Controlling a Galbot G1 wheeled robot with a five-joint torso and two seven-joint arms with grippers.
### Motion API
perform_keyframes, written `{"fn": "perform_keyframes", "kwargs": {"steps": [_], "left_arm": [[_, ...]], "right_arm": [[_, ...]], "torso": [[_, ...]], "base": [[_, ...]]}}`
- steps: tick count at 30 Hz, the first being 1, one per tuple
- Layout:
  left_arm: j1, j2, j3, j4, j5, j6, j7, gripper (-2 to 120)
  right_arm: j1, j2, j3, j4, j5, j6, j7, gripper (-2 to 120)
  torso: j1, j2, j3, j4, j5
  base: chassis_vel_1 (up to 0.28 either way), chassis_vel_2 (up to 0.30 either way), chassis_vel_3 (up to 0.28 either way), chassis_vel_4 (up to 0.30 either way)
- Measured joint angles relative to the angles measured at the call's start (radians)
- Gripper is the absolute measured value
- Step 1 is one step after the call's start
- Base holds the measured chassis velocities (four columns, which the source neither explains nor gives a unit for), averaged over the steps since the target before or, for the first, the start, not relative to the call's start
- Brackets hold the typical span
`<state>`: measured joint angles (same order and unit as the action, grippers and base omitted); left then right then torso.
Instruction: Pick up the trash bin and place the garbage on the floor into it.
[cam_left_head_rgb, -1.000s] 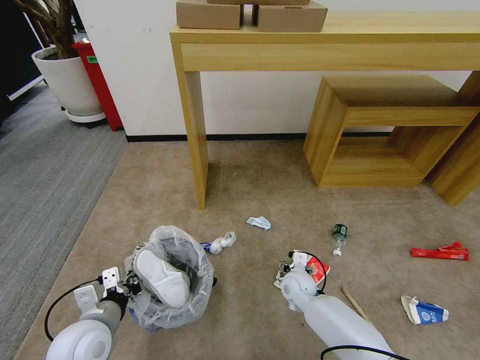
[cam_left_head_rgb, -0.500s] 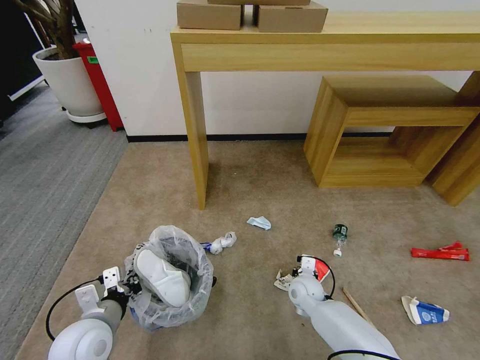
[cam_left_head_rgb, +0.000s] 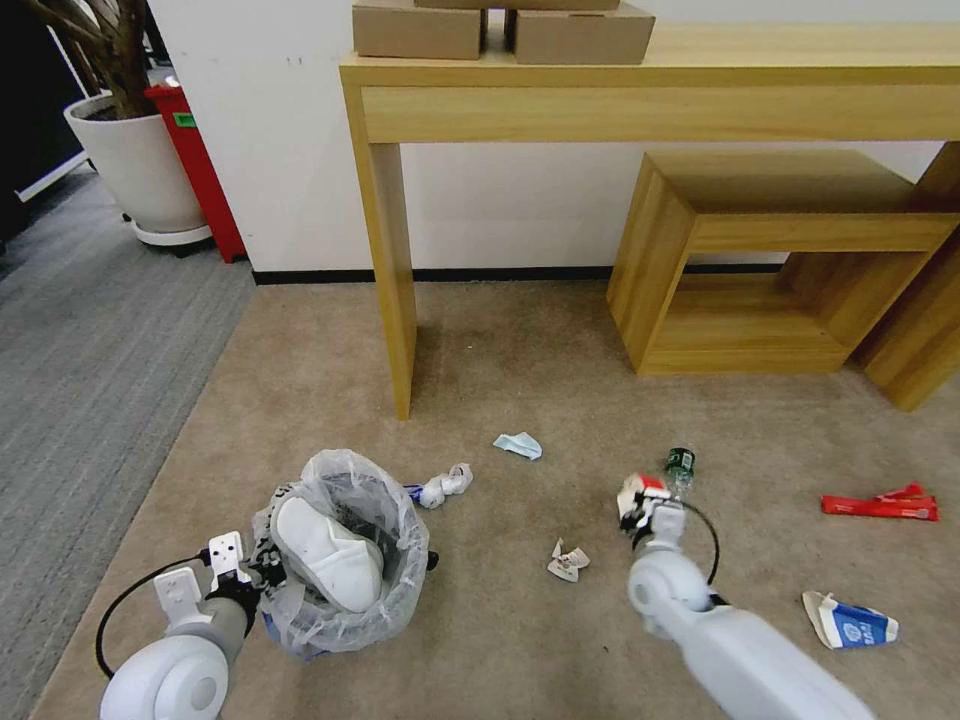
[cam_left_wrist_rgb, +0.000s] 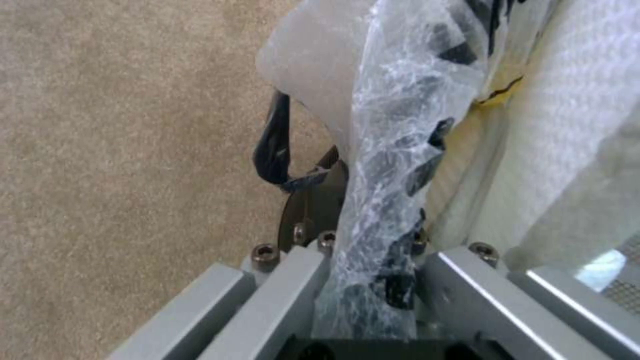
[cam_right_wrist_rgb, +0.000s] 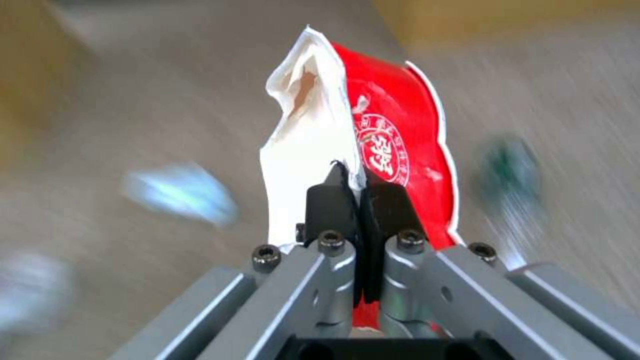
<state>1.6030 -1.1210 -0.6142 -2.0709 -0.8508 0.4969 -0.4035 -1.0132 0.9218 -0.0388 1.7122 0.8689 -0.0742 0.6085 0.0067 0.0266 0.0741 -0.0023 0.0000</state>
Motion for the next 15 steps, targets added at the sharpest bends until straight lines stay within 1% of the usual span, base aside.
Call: {"fn": "perform_keyframes", "kwargs": {"steps": [2, 3, 6, 7, 9, 10, 12, 13, 14, 15], "left_arm": [[0.004, 0.000, 0.000, -0.012, 0.000, 0.004, -0.001, 0], [0.004, 0.000, 0.000, -0.012, 0.000, 0.004, -0.001, 0], [0.011, -0.001, -0.001, -0.036, -0.006, 0.014, -0.006, 0], [0.011, -0.001, -0.001, -0.036, -0.006, 0.014, -0.006, 0], [0.014, 0.000, -0.002, -0.060, -0.020, 0.025, -0.013, 0], [0.014, 0.000, -0.002, -0.060, -0.020, 0.025, -0.013, 0], [0.020, 0.005, -0.005, -0.091, -0.045, 0.042, -0.024, 0], [0.020, 0.005, -0.005, -0.091, -0.045, 0.042, -0.024, 0], [0.023, 0.008, -0.006, -0.113, -0.057, 0.052, -0.028, 0], [0.025, 0.010, -0.007, -0.123, -0.062, 0.056, -0.030, 0]], "right_arm": [[-0.003, -0.044, -0.001, 0.118, -0.007, 0.036, -0.051, 0], [-0.003, -0.044, -0.001, 0.118, -0.007, 0.036, -0.051, 0], [0.022, -0.127, -0.034, 0.283, -0.003, 0.087, -0.132, 0], [0.022, -0.127, -0.034, 0.283, -0.003, 0.087, -0.132, 0], [0.065, -0.209, -0.086, 0.393, 0.026, 0.133, -0.204, 0], [0.065, -0.209, -0.086, 0.393, 0.026, 0.133, -0.204, 0], [0.102, -0.282, -0.122, 0.463, 0.060, 0.179, -0.289, 0], [0.102, -0.282, -0.122, 0.463, 0.060, 0.179, -0.289, 0], [0.124, -0.321, -0.142, 0.491, 0.072, 0.207, -0.342, 0], [0.139, -0.340, -0.155, 0.505, 0.081, 0.223, -0.371, 0]], "torso": [[0.000, 0.000, 0.000, 0.0001, -0.0003], [0.000, 0.000, 0.000, 0.0001, -0.0003], [0.000, 0.000, 0.000, 0.0001, 0.0001], [0.000, 0.000, 0.000, 0.0001, 0.0001], [0.000, 0.000, 0.000, 0.0002, 0.0000], [0.000, 0.000, 0.000, 0.0002, 0.0000], [0.000, 0.000, 0.000, 0.0001, 0.0000], [0.000, 0.000, 0.000, 0.0001, 0.0000], [0.000, 0.000, 0.000, 0.0001, -0.0001], [0.000, 0.000, 0.000, -0.0001, -0.0001]], "base": [[0.000, 0.000, 0.000, 0.000], [0.000, 0.000, 0.000, 0.000], [0.000, 0.000, 0.000, 0.000], [0.000, 0.000, 0.000, 0.000], [0.000, 0.000, 0.000, 0.000], [0.000, 0.000, 0.000, 0.000], [0.000, 0.000, 0.000, 0.000], [0.000, 0.000, 0.000, 0.000], [0.000, 0.000, 0.000, 0.000], [0.000, 0.000, 0.000, 0.000]]}}
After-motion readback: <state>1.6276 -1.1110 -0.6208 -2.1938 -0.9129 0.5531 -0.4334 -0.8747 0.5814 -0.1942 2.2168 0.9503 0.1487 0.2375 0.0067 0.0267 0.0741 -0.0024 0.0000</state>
